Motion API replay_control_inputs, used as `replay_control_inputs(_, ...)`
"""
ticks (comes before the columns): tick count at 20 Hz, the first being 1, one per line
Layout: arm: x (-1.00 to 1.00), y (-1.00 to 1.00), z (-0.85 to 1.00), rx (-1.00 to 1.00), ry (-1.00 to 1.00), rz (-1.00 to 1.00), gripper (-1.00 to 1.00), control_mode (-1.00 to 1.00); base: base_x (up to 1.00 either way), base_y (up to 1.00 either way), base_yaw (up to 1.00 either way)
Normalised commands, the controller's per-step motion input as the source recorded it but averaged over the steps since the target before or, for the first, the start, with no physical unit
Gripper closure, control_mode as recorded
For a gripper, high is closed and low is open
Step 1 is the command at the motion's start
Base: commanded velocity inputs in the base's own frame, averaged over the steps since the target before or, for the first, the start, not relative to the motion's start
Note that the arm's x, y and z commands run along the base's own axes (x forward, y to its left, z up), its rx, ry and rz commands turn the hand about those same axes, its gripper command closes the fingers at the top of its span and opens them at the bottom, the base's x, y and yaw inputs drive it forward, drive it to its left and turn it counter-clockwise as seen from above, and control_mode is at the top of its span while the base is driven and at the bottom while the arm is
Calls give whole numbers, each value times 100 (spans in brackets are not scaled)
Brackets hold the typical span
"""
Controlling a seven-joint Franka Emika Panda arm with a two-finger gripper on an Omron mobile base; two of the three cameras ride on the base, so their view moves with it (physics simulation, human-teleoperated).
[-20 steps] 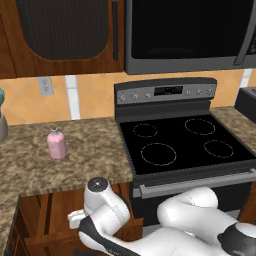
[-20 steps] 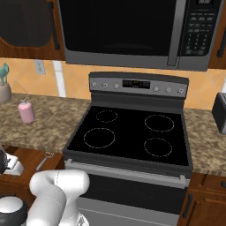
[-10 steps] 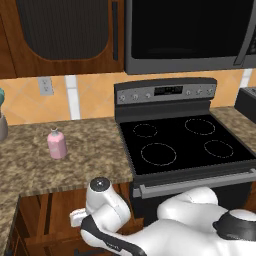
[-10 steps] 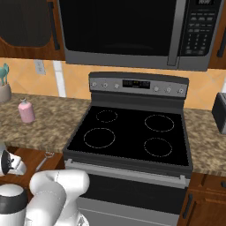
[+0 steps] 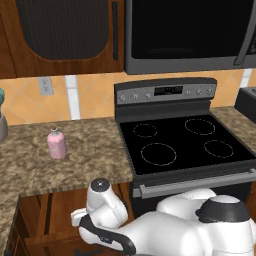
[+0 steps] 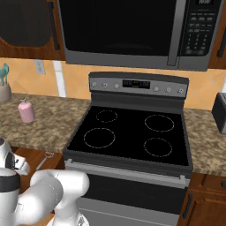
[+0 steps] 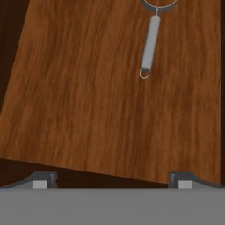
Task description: Pick the peeler from the drawer and place it on the counter.
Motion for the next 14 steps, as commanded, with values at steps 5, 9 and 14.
replay_control_inputs(5, -10, 0, -13, 0, 3, 2, -100, -100, 0, 0, 0)
replay_control_inputs(9, -51, 0, 0, 0, 4, 1, -100, -100, 0, 0, 0)
replay_control_inputs(14, -98, 0, 0, -1, 4, 0, -100, -100, 0, 0, 0)
